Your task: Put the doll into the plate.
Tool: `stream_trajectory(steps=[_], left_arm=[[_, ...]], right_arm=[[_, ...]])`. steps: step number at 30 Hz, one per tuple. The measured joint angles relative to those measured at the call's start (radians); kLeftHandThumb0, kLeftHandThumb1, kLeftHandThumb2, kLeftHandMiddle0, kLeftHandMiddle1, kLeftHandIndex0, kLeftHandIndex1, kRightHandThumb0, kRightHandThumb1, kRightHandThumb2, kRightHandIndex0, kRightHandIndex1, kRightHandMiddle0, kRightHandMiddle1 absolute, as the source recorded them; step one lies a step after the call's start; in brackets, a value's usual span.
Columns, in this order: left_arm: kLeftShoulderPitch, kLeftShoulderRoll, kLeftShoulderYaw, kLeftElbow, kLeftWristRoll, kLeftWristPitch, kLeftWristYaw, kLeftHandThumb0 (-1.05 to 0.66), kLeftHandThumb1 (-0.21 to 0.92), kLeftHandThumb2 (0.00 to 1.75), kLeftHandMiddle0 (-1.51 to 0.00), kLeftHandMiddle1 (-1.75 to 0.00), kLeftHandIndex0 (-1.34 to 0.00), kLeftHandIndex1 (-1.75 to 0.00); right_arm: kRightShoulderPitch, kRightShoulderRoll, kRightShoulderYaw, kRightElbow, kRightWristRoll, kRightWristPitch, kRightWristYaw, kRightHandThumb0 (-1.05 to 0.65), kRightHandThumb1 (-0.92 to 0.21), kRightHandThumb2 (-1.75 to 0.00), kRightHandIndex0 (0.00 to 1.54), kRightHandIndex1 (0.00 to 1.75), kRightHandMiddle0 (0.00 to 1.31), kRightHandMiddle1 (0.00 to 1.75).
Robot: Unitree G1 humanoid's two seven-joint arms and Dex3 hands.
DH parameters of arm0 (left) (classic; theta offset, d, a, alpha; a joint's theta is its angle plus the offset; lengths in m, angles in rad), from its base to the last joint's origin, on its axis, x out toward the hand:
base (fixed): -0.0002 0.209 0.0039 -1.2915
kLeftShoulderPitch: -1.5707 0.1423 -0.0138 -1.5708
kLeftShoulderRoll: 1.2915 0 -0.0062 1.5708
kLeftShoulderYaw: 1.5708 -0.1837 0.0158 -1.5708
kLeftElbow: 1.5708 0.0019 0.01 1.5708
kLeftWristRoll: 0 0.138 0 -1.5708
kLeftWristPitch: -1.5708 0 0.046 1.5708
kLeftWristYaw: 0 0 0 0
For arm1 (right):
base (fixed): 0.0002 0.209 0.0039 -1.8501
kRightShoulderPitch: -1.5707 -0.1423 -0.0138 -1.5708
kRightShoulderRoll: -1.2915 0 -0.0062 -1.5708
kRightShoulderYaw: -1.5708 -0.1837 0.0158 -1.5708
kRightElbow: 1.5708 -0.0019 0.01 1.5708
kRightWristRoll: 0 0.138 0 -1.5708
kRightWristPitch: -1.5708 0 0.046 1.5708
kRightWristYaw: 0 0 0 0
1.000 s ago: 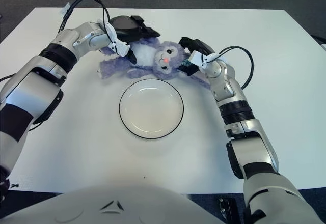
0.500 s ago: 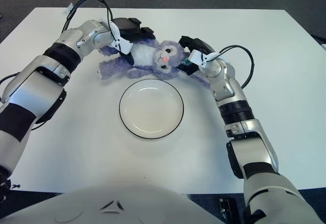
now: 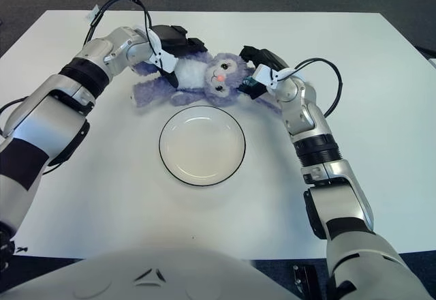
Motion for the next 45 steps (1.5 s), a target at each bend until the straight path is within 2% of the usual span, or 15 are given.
stream_trajectory(steps=[4, 7, 13, 14, 17, 22, 27, 28, 29, 32, 35, 42, 43, 45], left_arm=[[0.004, -0.005, -0.007, -0.001, 0.0, 0.011, -0.008, -0.77, 0.82, 0.0, -0.16, -0.96, -0.29, -0.23], [0.014, -0.013, -0.012, 0.001, 0.0, 0.017, -0.009, -0.67, 0.8, 0.0, -0.2, -0.97, -0.35, -0.21], [0.019, -0.018, -0.018, 0.002, 0.0, 0.019, -0.009, -0.63, 0.79, 0.0, -0.21, -0.98, -0.38, -0.19], [0.019, -0.018, -0.02, 0.003, 0.0, 0.019, -0.008, -0.57, 0.79, 0.0, -0.26, -1.03, -0.42, -0.2], [0.019, -0.018, -0.045, 0.012, 0.025, 0.009, 0.037, -0.51, 0.79, 0.0, -0.31, -1.11, -0.46, -0.22], [0.019, -0.018, -0.091, 0.036, 0.073, -0.004, 0.137, -0.46, 0.81, 0.0, -0.43, -1.07, -0.53, -0.25], [0.017, -0.019, -0.117, 0.054, 0.087, -0.012, 0.199, -0.45, 0.81, 0.0, -0.46, -1.05, -0.55, -0.26], [0.017, -0.019, -0.12, 0.059, 0.088, -0.012, 0.207, -0.4, 0.83, 0.0, -0.49, -1.08, -0.56, -0.45], [0.017, -0.021, -0.121, 0.066, 0.089, -0.012, 0.223, -0.26, 0.87, 0.05, -0.55, -1.14, -0.54, -0.72], [0.022, -0.028, -0.12, 0.087, 0.086, -0.009, 0.278, -0.09, 0.9, 0.11, -0.62, -1.24, -0.51, -1.05], [0.031, -0.036, -0.115, 0.106, 0.077, -0.004, 0.311, -0.03, 0.91, 0.12, -0.64, -1.24, -0.53, -1.18], [0.036, -0.045, -0.112, 0.124, 0.073, 0.002, 0.338, -0.01, 0.92, 0.12, -0.65, -1.24, -0.53, -1.23], [0.036, -0.046, -0.111, 0.125, 0.072, 0.002, 0.34, 0.0, 0.87, 0.21, -0.66, -1.23, -0.51, -1.29], [0.038, -0.048, -0.105, 0.129, 0.064, 0.002, 0.353, 0.0, 0.7, 0.54, -0.67, -1.24, -0.46, -1.47]], right_arm=[[0.0, -0.001, -0.004, -0.009, 0.0, 0.008, 0.003, 0.46, -0.33, -1.28, 0.59, 1.75, 0.77, 1.75], [0.0, -0.002, -0.007, -0.015, 0.0, 0.013, 0.003, 0.46, -0.33, -1.29, 0.59, 1.75, 0.77, 1.75], [0.001, -0.003, -0.009, -0.019, 0.0, 0.018, 0.003, 0.46, -0.33, -1.29, 0.59, 1.75, 0.77, 1.75], [0.001, -0.003, -0.009, -0.019, 0.0, 0.019, 0.003, 0.46, -0.33, -1.29, 0.59, 1.75, 0.77, 1.75], [0.003, -0.003, -0.012, -0.025, 0.0, 0.027, 0.003, 0.46, -0.33, -1.29, 0.59, 1.75, 0.78, 1.75], [0.004, -0.003, -0.014, -0.038, 0.0, 0.036, 0.003, 0.46, -0.33, -1.29, 0.6, 1.75, 0.78, 1.75], [0.005, -0.003, -0.014, -0.043, 0.0, 0.04, 0.003, 0.46, -0.32, -1.3, 0.6, 1.75, 0.78, 1.75], [0.005, -0.003, -0.014, -0.044, 0.0, 0.04, 0.003, 0.46, -0.32, -1.3, 0.6, 1.75, 0.78, 1.75], [0.005, -0.003, -0.014, -0.044, 0.0, 0.041, 0.003, 0.46, -0.32, -1.3, 0.6, 1.75, 0.78, 1.75], [0.006, -0.003, -0.018, -0.047, 0.0, 0.044, 0.003, 0.46, -0.32, -1.3, 0.6, 1.75, 0.79, 1.75], [0.006, -0.003, -0.021, -0.051, 0.0, 0.045, 0.003, 0.46, -0.32, -1.3, 0.6, 1.75, 0.79, 1.75], [0.006, -0.003, -0.022, -0.054, 0.0, 0.045, 0.003, 0.46, -0.32, -1.3, 0.6, 1.75, 0.79, 1.75], [0.006, -0.003, -0.023, -0.054, 0.0, 0.045, 0.003, 0.46, -0.32, -1.3, 0.6, 1.75, 0.79, 1.75], [0.006, -0.003, -0.024, -0.054, 0.001, 0.045, 0.003, 0.46, -0.32, -1.3, 0.6, 1.75, 0.8, 1.75]])
